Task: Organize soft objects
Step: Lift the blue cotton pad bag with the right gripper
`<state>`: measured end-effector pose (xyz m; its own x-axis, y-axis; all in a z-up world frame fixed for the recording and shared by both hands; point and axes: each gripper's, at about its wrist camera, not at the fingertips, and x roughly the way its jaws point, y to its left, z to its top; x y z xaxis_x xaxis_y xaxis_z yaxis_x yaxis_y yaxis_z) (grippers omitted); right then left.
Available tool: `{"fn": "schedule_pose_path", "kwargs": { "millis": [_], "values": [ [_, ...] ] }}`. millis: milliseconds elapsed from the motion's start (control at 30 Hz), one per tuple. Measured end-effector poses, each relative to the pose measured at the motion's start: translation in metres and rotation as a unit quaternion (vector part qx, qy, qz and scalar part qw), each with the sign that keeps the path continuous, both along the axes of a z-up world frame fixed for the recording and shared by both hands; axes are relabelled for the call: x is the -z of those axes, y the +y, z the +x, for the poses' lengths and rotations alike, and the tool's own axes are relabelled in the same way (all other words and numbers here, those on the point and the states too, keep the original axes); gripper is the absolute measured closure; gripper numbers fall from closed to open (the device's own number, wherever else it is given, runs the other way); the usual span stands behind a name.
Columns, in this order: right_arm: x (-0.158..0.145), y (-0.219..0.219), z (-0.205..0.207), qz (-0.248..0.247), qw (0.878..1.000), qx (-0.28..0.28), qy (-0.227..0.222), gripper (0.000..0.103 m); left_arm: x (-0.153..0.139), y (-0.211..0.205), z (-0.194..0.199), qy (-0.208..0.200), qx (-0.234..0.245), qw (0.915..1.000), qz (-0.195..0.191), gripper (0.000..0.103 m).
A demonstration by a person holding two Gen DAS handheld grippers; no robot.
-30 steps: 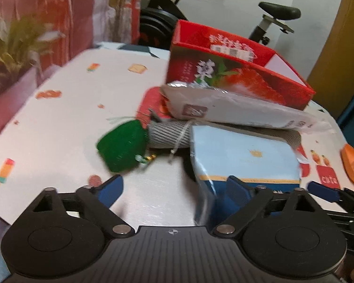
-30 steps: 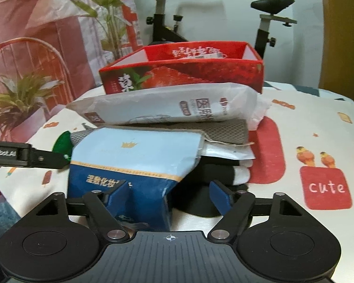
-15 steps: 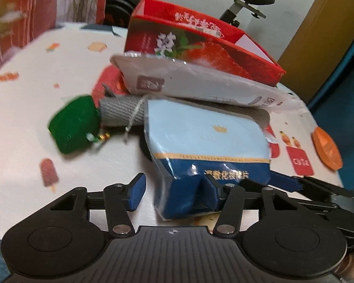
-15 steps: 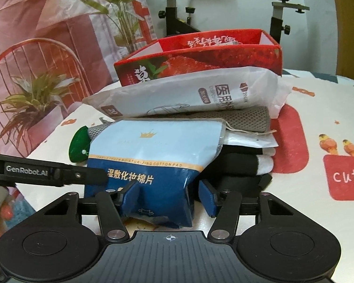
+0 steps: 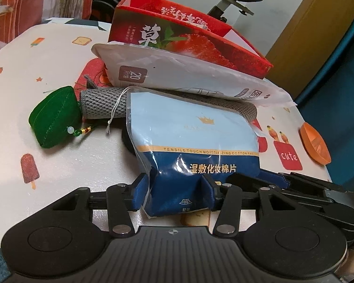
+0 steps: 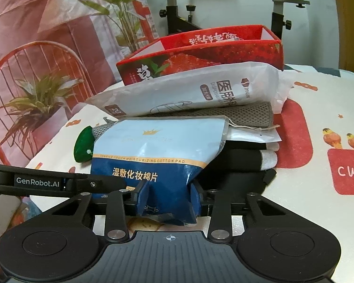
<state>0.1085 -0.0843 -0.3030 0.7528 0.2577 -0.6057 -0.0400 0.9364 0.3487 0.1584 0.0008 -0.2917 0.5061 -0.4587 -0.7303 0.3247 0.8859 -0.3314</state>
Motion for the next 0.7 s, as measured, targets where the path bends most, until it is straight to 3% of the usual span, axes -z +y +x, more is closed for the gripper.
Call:
{"fn": "schedule_pose_path", "kwargs": {
  "millis": [400,700],
  "values": [
    [-0.03,0.003,-0.014,-0.014,0.999,-0.013,-0.044,0.072,-0.023,0.011,-0.01,-0.018,-0.01,0.9994,-0.026,0.053],
    [-0.079,-0.001,-0.02,-0.019,0.994,-0.017,-0.107,0.072,-0.081,0.015,-0.026,-0.109,-0.017,0.993,-0.042,0.053]
  ]
}}
